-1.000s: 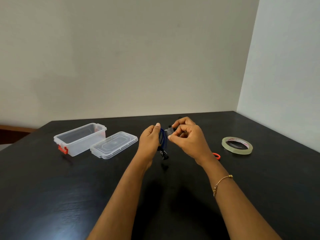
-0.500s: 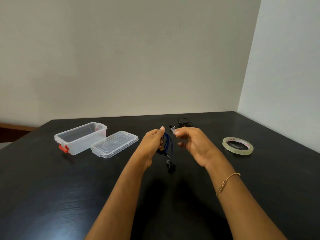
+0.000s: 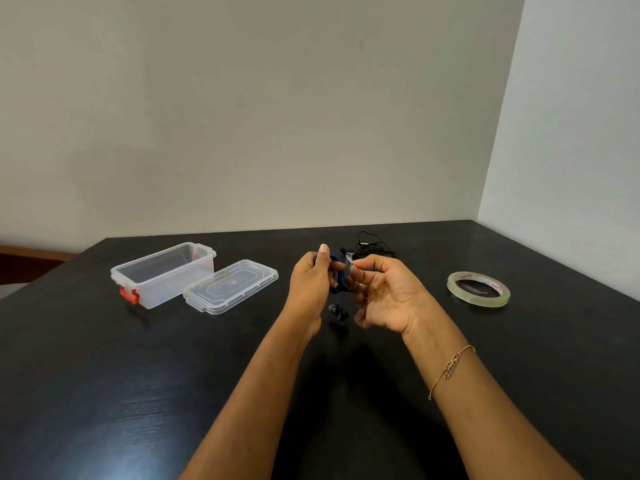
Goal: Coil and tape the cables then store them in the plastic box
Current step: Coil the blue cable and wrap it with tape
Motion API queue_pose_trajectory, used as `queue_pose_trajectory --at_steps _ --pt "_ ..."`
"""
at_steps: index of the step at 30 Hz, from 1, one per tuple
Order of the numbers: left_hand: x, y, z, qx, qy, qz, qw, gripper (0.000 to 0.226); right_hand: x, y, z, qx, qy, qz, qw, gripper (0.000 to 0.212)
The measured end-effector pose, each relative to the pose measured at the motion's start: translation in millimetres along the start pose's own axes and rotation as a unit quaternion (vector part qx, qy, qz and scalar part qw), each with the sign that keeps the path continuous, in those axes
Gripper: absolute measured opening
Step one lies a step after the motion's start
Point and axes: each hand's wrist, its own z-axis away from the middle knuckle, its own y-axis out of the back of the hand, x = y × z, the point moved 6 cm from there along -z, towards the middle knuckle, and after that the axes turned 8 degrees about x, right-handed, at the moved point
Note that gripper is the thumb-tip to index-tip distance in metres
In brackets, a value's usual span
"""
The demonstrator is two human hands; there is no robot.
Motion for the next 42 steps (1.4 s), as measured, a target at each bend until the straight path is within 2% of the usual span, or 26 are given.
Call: queue_pose_trajectory --at_steps 4,10,12,14,18,27,35,39,42 --pt "2.8 -0.8 1.8 -0.007 -0.008 -0.003 1.0 0.028 -1.0 0.3 0.7 -0.005 -0.005 -0.011 1.0 0.026" --pt "-1.2 -4.4 1.9 -0.069 0.01 -0.037 0.997 0.022 -0.2 -0.2 1.7 -0.004 -0.014 0.006 1.0 0.033" --pt "-3.3 -4.9 2.2 -0.083 0.028 -0.034 0.996 0.013 0.1 0.7 1.0 0.005 -0.017 0.001 1.0 0.031" --pt "-5.2 -4.9 1.4 -0.085 0.046 -0.015 0.995 0.015 0.5 1.0 0.4 0.01 -0.018 -0.006 1.0 0.025" --pt "-5.2 -3.7 0.7 -0.067 0.051 0.018 0.996 0.012 0.8 1.2 -0.3 0.014 -0.018 -0.012 1.0 0.021" --pt "-3.9 -2.9 0.4 -0.016 0.044 0.02 0.999 0.027 -1.4 1.5 -3.1 0.024 0.009 -0.029 0.999 0.016" --pt "-1.9 -7.8 6.4 0.012 0.053 0.04 0.998 0.013 -1.3 0.8 -7.6 0.071 0.058 -0.125 0.988 0.007" --pt "0.4 -10.9 9.5 0.039 0.06 0.067 0.995 0.016 0.7 -6.2 -7.2 0.056 0.069 -0.168 0.982 0.006" --pt "2.2 -14.4 13.6 0.057 0.07 0.088 0.992 0.016 2.7 -12.1 -7.2 0.044 0.069 -0.243 0.967 0.009"
